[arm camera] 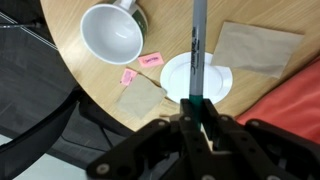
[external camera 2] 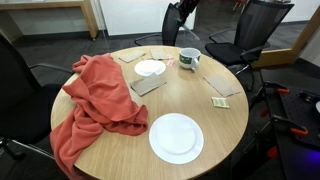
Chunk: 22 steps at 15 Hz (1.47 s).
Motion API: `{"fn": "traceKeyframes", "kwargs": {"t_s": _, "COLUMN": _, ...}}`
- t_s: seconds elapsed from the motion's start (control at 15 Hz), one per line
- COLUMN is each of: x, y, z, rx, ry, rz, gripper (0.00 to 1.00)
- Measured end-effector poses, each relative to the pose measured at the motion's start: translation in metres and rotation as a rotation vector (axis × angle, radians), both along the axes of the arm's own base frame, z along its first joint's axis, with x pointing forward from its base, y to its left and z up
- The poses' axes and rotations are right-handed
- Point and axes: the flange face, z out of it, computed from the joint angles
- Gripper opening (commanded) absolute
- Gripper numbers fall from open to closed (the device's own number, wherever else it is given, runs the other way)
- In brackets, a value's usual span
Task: Put the marker inside the mug cup
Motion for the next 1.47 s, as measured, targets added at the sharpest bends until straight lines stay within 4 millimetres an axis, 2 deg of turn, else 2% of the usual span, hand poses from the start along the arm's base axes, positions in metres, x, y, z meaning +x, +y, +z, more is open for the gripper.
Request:
{"fn": "traceKeyframes", "kwargs": {"t_s": 0.33, "x": 0.011, "y": -0.034, "z": 0.024, "rx": -0.099, "ry": -0.095, "rz": -0.087, "gripper": 0.04}}
{"fn": "traceKeyframes", "kwargs": {"t_s": 0.6, "x": 0.014, "y": -0.050, "z": 0.024, "rx": -0.202, "ry": -0.185, "rz": -0.161, "gripper": 0.04}}
{"fn": "traceKeyframes", "kwargs": {"t_s": 0.87, "x": 0.018, "y": -0.059, "z": 0.010, "rx": -0.248, "ry": -0.266, "rz": -0.250, "gripper": 0.04}}
{"fn": "traceKeyframes", "kwargs": {"t_s": 1.47, "x": 0.035, "y": -0.082, "z": -0.050, "rx": -0.261, "ry": -0.336, "rz": -0.430, "gripper": 0.04}}
